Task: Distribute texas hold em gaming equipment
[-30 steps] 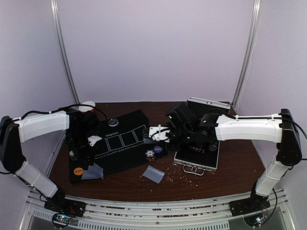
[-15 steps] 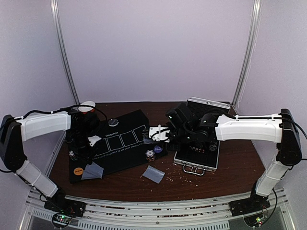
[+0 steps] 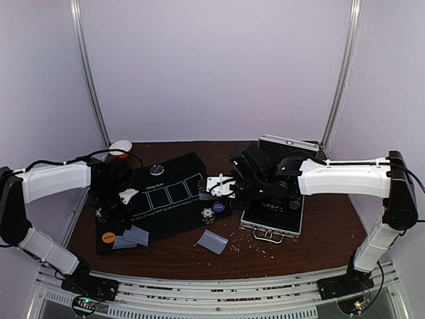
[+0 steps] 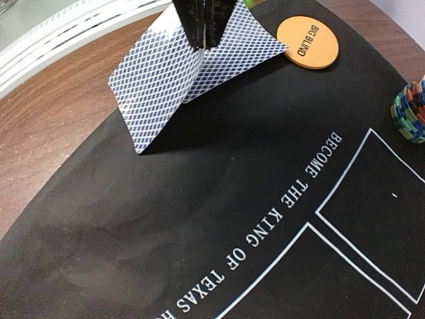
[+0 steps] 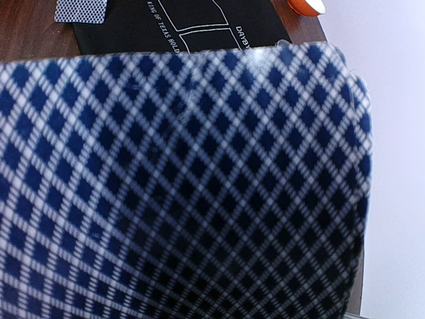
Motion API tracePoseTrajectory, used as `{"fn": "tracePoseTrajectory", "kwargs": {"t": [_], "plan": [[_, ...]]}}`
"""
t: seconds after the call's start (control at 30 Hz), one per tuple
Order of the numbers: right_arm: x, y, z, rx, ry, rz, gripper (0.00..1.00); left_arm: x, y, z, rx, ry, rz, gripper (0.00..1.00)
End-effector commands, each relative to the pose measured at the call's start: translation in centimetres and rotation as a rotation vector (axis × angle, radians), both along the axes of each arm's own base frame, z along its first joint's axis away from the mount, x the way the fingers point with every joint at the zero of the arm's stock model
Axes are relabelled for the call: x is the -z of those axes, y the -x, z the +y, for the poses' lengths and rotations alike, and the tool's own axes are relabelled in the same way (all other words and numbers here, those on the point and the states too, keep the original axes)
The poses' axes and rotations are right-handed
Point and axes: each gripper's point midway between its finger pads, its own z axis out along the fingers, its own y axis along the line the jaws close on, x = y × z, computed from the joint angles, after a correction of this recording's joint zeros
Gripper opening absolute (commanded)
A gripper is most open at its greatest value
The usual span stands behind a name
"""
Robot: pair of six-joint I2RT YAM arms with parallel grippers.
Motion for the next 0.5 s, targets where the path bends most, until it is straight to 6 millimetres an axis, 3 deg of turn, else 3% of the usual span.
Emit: {"fn": "tracePoseTrajectory", "kwargs": {"t": [0.0, 0.17, 0.47], "plan": [[-1.5, -0.2, 0.2, -0.001, -0.023, -0.011, 0.42, -0.6, -0.2, -0.3, -0.068, 0.057, -0.042, 0.00], [-1.4, -0.3, 0.3, -0.002, -0.021, -0.008, 0.42, 0.1, 0.4, 1.8, -0.106, -0.049, -0.024, 0.00], [-1.4, -0.2, 0.2, -0.003, -0.021, -0.007, 0.42, 1.3, 0.5, 3.0, -0.131, -0.132, 0.005, 0.00]]}}
